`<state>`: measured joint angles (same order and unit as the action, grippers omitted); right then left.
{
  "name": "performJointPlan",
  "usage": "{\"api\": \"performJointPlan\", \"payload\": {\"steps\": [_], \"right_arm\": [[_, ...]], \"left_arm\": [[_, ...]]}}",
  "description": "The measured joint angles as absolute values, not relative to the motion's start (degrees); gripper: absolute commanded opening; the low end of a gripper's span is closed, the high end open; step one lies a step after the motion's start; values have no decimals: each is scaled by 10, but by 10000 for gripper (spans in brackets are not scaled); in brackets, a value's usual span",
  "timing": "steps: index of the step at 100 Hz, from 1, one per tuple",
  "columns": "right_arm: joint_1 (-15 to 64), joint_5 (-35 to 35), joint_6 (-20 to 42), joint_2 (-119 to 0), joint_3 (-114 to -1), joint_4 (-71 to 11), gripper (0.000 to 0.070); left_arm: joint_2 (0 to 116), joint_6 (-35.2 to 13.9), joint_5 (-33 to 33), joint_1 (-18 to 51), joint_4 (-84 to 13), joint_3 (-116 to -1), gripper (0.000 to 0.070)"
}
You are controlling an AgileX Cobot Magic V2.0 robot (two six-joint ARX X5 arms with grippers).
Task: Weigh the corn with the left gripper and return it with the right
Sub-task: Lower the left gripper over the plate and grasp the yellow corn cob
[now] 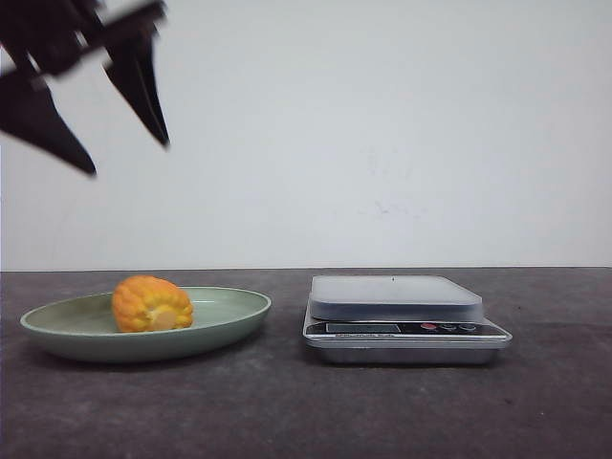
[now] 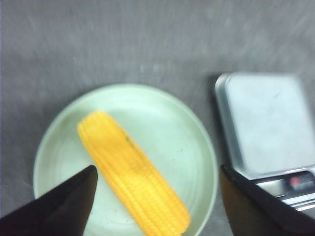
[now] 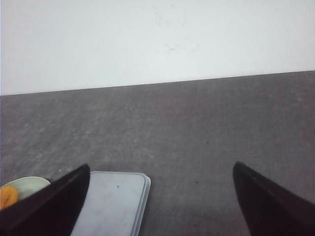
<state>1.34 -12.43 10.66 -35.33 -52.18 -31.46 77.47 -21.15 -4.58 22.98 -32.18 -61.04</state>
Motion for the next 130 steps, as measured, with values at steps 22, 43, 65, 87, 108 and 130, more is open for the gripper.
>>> {"api": "performJointPlan", "payload": {"steps": [22, 43, 65, 87, 108, 130], "right_arm": [[13, -124, 103, -353, -522, -315, 594], [13, -124, 103, -353, -522, -315, 594], [13, -124, 103, -353, -522, -315, 593], [13, -124, 103, -353, -522, -317, 593], [13, -124, 103, -353, -522, -319, 593], [13, -123, 103, -353, -522, -320, 593]], "left_arm": [[862, -221, -5, 260, -322, -610, 540], [908, -226, 28, 273, -323, -610, 573], [925, -235, 30, 281, -311, -610, 554], [943, -242, 32, 287, -309, -610, 453], [943, -242, 32, 291, -300, -610, 193], [942, -237, 32, 291, -301, -610, 1]]}}
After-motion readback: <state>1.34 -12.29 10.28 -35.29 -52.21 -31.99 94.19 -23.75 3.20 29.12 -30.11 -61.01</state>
